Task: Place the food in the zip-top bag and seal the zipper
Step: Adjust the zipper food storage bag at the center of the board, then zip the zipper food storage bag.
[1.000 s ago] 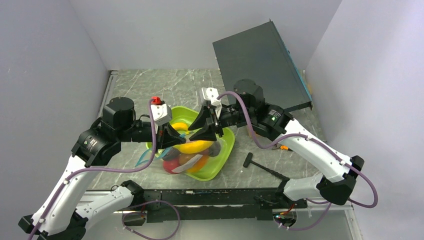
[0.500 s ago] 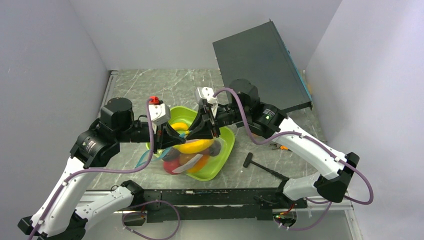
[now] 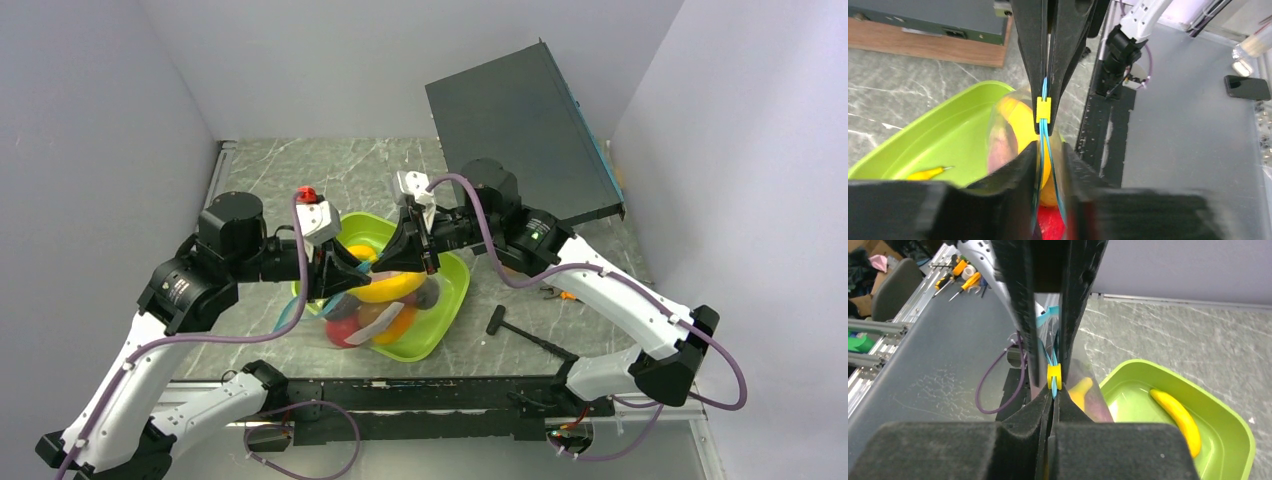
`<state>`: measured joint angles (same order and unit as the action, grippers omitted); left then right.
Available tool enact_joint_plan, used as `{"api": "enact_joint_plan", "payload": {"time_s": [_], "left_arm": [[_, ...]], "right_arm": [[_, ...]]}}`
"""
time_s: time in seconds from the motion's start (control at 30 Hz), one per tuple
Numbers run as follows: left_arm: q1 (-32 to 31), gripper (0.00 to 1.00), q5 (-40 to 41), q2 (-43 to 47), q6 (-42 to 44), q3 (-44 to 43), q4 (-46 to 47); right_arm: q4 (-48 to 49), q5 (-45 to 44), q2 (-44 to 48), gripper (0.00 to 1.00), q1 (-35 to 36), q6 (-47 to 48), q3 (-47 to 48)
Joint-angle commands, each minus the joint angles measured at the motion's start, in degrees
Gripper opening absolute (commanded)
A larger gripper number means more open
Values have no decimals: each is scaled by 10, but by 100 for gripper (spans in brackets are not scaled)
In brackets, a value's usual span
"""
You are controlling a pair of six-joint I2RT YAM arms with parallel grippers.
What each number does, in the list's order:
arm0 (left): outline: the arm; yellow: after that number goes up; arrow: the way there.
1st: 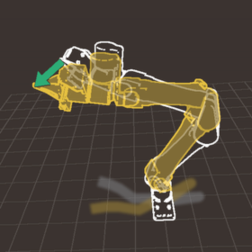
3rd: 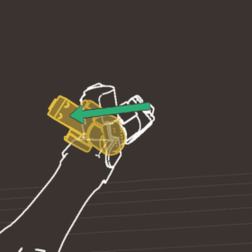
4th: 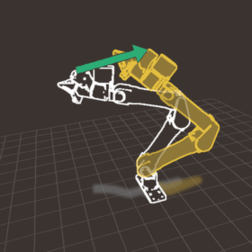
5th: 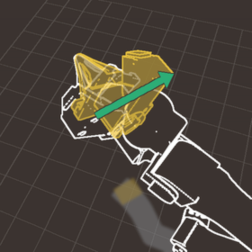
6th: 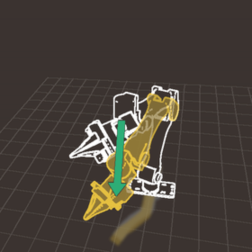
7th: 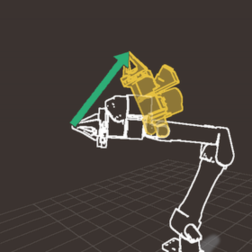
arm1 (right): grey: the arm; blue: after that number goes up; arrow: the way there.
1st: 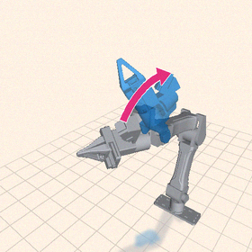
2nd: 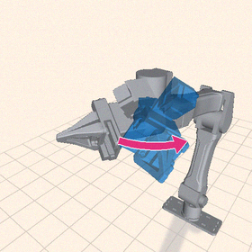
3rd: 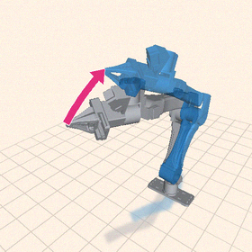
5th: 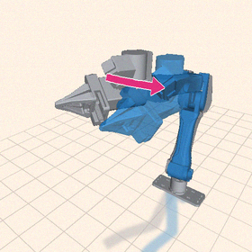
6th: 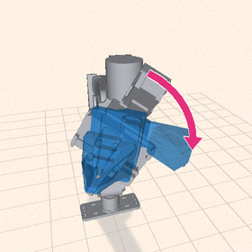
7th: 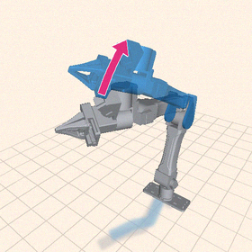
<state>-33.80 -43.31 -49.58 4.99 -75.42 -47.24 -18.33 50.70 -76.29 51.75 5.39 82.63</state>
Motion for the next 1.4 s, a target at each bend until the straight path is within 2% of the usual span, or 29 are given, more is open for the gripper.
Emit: {"api": "enact_joint_plan", "payload": {"time_s": [0.0,0.03,0.1,0.4,0.5,0.63,0.8,1.0,1.13,1.37], "left_arm": [[-2,40,32,-1,-11,-41,31],[-2,46,39,-2,-20,-44,38],[-2,52,50,-5,-28,-54,52],[-2,35,4,-63,-14,-109,36],[-2,34,-28,-72,-13,-101,39],[-2,39,-41,-71,-12,-84,43],[-2,28,-50,-68,-11,-76,44],[-2,29,-51,-71,-4,-69,32],[-2,38,-38,-71,2,-63,25],[-2,16,-29,-68,5,-60,26]], "right_arm": [[50,-62,23,0,-7,-44,-21],[50,-62,23,0,-8,-46,-19],[41,-58,17,0,-11,-50,-11],[39,-53,17,0,-14,-49,-3],[41,-60,20,0,-14,-50,-5],[43,-62,22,0,-14,-51,-6],[44,-65,23,0,-15,-49,-7],[49,-68,25,0,-14,-50,-12],[49,-67,24,0,-14,-50,-11],[50,-66,22,0,-15,-49,-11]]}}
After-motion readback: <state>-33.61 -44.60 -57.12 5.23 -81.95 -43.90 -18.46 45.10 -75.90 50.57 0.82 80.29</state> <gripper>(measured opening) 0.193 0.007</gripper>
